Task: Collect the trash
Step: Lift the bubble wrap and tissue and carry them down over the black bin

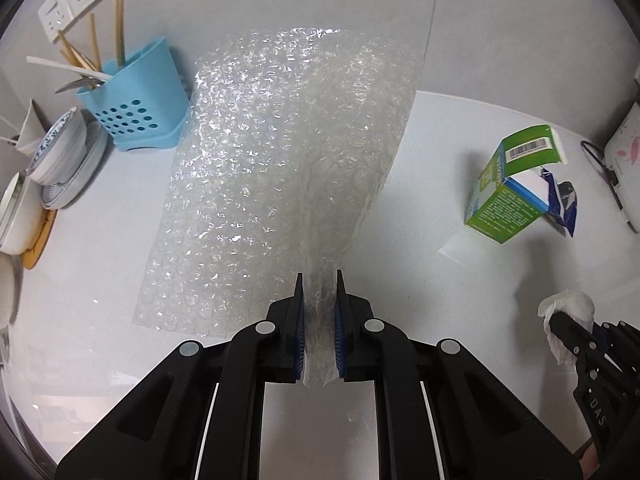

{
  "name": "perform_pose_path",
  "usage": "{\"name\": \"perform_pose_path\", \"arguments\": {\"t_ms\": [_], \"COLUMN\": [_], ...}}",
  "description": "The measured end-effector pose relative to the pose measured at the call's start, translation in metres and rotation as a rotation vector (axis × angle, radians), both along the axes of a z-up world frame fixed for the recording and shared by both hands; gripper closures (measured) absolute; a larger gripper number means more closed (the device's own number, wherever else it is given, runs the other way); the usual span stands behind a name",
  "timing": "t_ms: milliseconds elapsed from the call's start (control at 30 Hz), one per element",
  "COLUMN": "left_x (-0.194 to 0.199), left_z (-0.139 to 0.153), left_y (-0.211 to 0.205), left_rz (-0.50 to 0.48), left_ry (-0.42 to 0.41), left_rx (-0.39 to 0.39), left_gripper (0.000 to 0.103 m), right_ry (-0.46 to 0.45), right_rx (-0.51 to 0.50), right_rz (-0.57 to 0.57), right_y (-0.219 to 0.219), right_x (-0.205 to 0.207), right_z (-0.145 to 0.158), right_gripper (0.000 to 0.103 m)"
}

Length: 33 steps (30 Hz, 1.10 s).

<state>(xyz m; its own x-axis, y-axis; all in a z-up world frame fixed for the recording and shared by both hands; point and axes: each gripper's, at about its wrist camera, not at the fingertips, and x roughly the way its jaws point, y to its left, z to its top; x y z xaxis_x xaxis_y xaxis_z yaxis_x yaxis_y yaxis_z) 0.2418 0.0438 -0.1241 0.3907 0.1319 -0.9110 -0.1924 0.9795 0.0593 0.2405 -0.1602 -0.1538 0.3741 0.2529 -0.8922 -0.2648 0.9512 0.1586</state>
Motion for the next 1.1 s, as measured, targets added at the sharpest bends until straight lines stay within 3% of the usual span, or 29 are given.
{"name": "perform_pose_path", "arguments": {"t_ms": [1100], "left_x": [-0.131], "left_z": [0.085], "left_y": [-0.008], "left_rz": [0.007], "left_ry": [-0.135], "left_rx": [-0.044], "left_gripper": [0.092], "right_ry": [-0.156], "right_rx": [0.019], "right_rz": [-0.017], "right_y": [-0.011], "right_x": [-0.092], "right_z": [0.079], "right_gripper": [0.092]}}
